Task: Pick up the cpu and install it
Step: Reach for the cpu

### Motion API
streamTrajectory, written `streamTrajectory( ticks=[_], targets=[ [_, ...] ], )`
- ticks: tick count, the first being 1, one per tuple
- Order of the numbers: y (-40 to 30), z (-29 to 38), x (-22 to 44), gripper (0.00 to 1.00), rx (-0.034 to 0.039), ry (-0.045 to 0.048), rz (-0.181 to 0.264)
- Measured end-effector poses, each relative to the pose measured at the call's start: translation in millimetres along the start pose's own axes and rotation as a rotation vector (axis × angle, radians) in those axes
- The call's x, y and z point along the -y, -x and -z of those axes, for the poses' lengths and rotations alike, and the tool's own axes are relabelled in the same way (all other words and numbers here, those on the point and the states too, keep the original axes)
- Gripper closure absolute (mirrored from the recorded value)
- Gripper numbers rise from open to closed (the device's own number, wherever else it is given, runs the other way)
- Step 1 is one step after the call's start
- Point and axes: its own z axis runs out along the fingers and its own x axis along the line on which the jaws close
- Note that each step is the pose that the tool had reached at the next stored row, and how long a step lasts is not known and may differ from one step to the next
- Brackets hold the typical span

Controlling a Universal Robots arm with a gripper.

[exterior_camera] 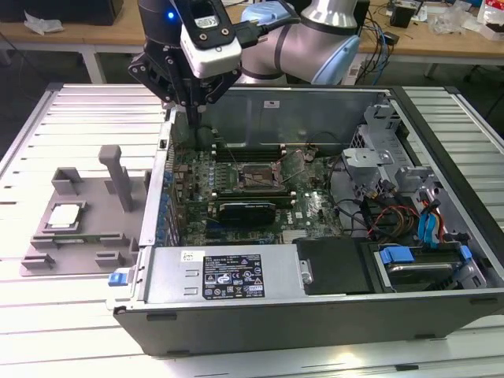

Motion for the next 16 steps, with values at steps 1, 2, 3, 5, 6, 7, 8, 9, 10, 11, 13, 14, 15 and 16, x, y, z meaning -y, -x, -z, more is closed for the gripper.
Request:
streamTrajectory(
  ticks=[1, 2, 3, 5, 6, 7, 8, 9, 10, 11, 13, 14, 15, 16],
  targets=[
    [-0.8, 0.0, 0.0, 0.89, 0.0, 0.0, 0.0],
    [-2.6, 0.1, 0.0, 0.89, 0.0, 0.0, 0.0],
    [-3.9, 0.1, 0.0, 0.89, 0.0001, 0.0, 0.0],
    [-7.1, 0.2, 0.1, 0.89, 0.0002, 0.0, 0.0],
    [-7.9, 0.2, 0.1, 0.89, 0.0001, -0.0001, 0.0],
    [-8.8, 0.3, 0.1, 0.89, 0.0002, -0.0001, 0.0],
    [-10.3, 0.3, 0.1, 0.89, 0.0002, 0.0, 0.0],
    [-12.5, 0.3, 0.1, 0.89, 0.0004, 0.0, 0.0],
    [-14.7, 0.3, 0.1, 0.89, 0.0005, 0.0001, 0.0],
    [-17.0, 0.4, 0.1, 0.89, 0.0007, 0.0001, 0.0],
    [-22.0, 0.5, 0.2, 0.89, 0.001, 0.0001, 0.0],
    [-24.4, 0.6, 0.3, 0.89, 0.0011, 0.0001, 0.0],
    [-26.7, 0.6, 0.3, 0.89, 0.0013, 0.0001, 0.0],
    [-28.3, 0.7, 0.3, 0.89, 0.0014, 0.0001, 0.0]
  ],
)
